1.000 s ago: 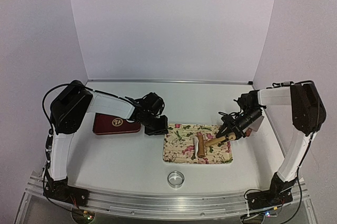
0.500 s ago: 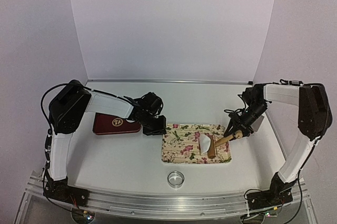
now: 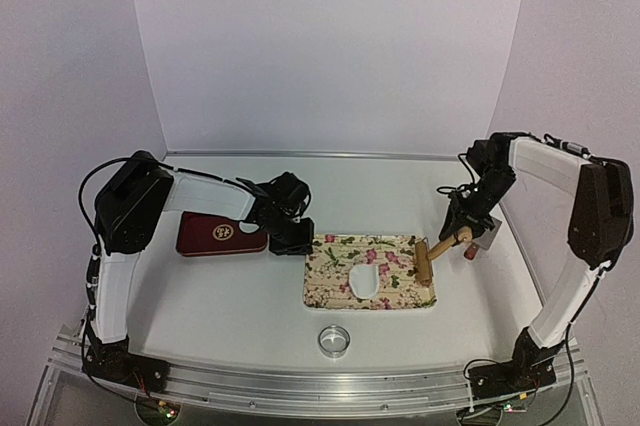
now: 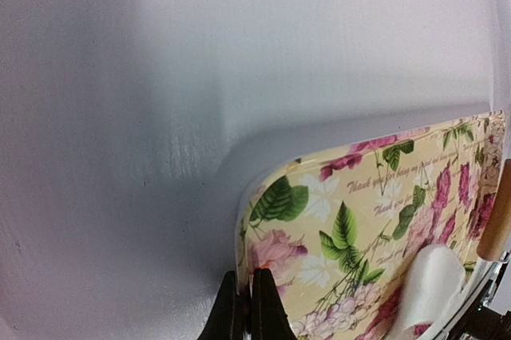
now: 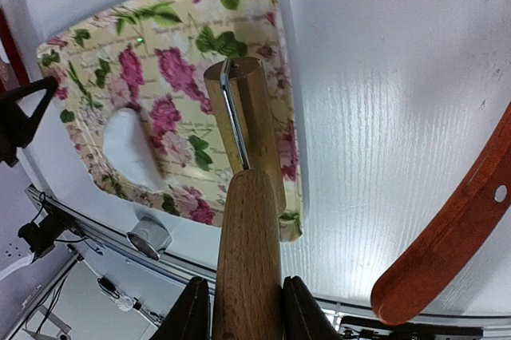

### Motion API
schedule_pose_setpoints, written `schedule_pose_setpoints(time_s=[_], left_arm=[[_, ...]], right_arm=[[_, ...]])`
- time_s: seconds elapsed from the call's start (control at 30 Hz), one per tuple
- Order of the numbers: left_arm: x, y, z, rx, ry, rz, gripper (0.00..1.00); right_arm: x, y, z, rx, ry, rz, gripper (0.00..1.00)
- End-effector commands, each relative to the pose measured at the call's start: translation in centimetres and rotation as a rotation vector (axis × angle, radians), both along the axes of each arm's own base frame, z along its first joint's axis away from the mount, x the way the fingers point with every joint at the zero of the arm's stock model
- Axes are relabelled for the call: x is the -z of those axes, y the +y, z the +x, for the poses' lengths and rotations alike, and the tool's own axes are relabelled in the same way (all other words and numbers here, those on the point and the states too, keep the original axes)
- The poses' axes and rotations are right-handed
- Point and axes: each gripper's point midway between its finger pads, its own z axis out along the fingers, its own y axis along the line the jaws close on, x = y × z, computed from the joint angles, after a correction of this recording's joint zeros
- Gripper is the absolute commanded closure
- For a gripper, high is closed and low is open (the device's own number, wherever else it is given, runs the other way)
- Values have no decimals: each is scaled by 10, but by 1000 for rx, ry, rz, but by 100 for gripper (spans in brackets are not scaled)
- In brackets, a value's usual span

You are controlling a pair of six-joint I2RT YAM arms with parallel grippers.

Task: Roll out the dumpling wrappers from the dough
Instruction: Flatten out the dough on the work surface.

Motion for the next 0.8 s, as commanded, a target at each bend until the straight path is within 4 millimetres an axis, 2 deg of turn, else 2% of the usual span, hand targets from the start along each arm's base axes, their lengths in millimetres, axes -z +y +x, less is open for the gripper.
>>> schedule_pose_setpoints(time_s=[0.0, 0.1, 0.2, 0.43, 0.57, 0.77], left_arm=[[6, -3, -4, 16, 7, 34, 100], [6, -5, -6, 21, 9, 31, 100], [6, -6, -8, 32, 9, 29, 100], [5, -17, -10, 113, -13, -2, 100], [2, -26, -6, 185, -52, -4, 100], [6, -34, 2, 262, -88, 17, 100]], right_arm=[[-67, 17, 1, -3, -120, 65, 100], [-88, 37, -6, -42, -148, 112, 100], [-93, 57, -15, -95, -148, 116, 100], [-72, 91, -25, -263, -146, 28, 100], [-74, 106, -22, -337, -180, 18, 100], [-55, 102, -27, -493, -171, -90, 100]])
